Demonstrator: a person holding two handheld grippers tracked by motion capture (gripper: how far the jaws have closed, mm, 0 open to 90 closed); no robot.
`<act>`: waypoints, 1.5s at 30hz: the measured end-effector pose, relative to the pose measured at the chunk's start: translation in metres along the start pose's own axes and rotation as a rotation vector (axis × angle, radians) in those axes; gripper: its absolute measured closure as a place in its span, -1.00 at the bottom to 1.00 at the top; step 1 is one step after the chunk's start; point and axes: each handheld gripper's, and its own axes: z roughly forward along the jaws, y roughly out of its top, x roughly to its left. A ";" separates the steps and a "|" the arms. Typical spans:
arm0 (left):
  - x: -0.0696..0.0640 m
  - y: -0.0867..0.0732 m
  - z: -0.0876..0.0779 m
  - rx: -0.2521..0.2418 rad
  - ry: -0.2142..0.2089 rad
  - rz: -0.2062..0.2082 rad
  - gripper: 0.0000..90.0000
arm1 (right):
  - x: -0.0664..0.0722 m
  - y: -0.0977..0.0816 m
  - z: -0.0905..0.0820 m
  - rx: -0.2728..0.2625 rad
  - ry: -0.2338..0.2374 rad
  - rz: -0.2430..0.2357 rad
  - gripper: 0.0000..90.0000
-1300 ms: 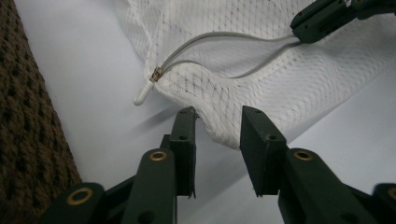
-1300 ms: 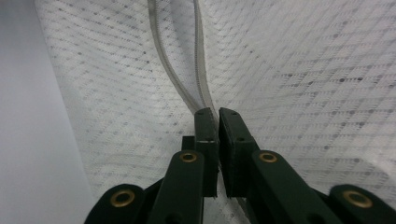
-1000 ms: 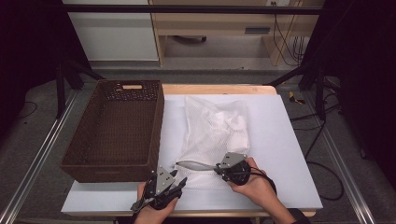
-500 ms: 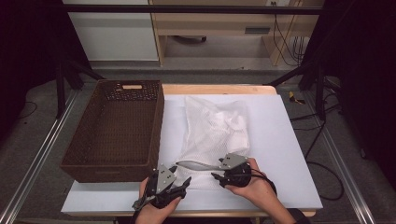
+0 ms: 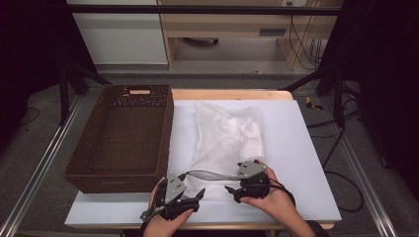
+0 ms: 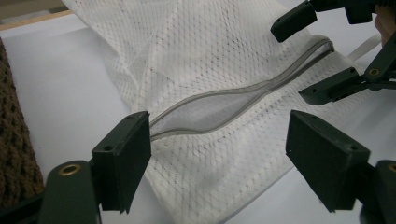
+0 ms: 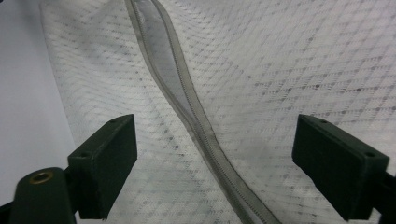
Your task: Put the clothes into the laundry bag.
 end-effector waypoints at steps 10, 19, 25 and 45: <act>-0.003 0.006 -0.003 -0.013 -0.033 -0.013 -0.71 | -0.004 0.002 -0.007 -0.037 -0.048 0.021 -0.82; -0.005 0.015 -0.010 -0.029 -0.082 -0.040 -0.84 | -0.015 0.002 -0.017 -0.094 -0.135 0.064 -0.83; -0.002 0.023 -0.021 -0.053 -0.089 -0.044 -0.86 | -0.030 0.000 -0.030 -0.137 -0.211 0.123 -0.83; 0.039 0.044 -0.070 -0.147 -0.007 -0.058 -0.87 | -0.070 -0.027 -0.054 -0.172 -0.330 0.300 -0.84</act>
